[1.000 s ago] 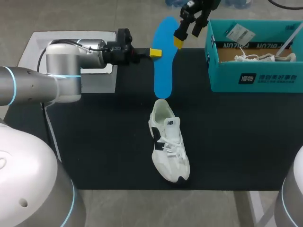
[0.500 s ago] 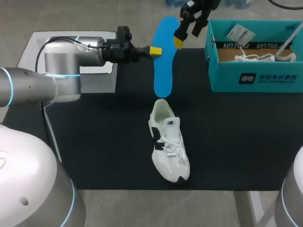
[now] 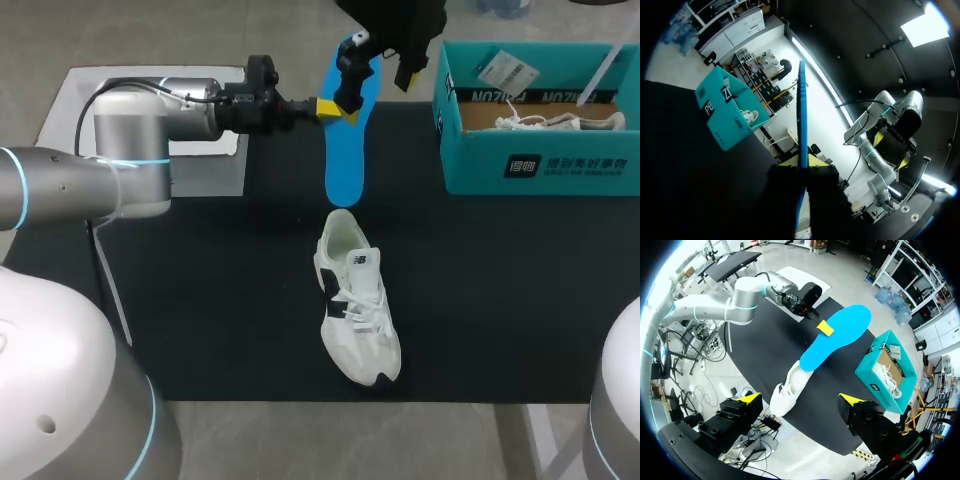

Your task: Take the shoe out of the shoebox, open the shoe tongue, remove and reinsert the insole, then place the shoe into the shoebox

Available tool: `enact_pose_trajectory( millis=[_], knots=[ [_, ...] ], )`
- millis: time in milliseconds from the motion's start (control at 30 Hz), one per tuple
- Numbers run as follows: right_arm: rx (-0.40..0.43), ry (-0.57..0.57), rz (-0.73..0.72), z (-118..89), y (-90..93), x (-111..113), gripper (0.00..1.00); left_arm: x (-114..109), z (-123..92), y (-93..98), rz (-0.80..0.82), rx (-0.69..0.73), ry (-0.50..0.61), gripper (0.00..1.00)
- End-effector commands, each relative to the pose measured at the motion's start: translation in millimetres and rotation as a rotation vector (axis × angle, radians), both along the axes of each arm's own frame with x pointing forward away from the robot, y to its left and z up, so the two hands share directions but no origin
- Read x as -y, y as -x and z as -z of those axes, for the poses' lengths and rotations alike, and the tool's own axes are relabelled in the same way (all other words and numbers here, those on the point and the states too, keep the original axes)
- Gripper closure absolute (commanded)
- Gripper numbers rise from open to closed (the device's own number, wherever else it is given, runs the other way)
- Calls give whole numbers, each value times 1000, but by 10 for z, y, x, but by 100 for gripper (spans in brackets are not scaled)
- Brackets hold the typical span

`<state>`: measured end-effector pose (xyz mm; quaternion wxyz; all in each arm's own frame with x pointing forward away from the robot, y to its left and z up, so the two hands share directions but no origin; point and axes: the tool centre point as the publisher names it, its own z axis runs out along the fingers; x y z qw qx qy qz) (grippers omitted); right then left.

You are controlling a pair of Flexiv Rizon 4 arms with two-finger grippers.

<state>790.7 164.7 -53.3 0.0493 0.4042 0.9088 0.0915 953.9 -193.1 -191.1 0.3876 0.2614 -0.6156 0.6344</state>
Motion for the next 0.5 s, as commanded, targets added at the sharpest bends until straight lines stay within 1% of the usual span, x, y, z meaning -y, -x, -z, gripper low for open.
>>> enact_pose_trajectory(
  millis=[33, 67, 133, 167, 500],
  knots=[
    [0, -35, -16, 52, 3, 118, 0, -1, -7, 8, -1, 0, -3, 100],
    [-4, -31, -39, 50, 3, 123, 0, -1, -7, 8, -1, 0, -3, 100],
    [-7, -3, -39, 44, 3, 109, 0, -1, -7, 8, -1, 0, -3, 100],
    [-11, -6, -57, 39, 1, 82, 0, -1, -7, 8, -1, 0, -3, 100],
    [-11, -6, -57, 39, 1, 82, 0, -1, -7, 8, -1, 0, -3, 100]
  ],
)
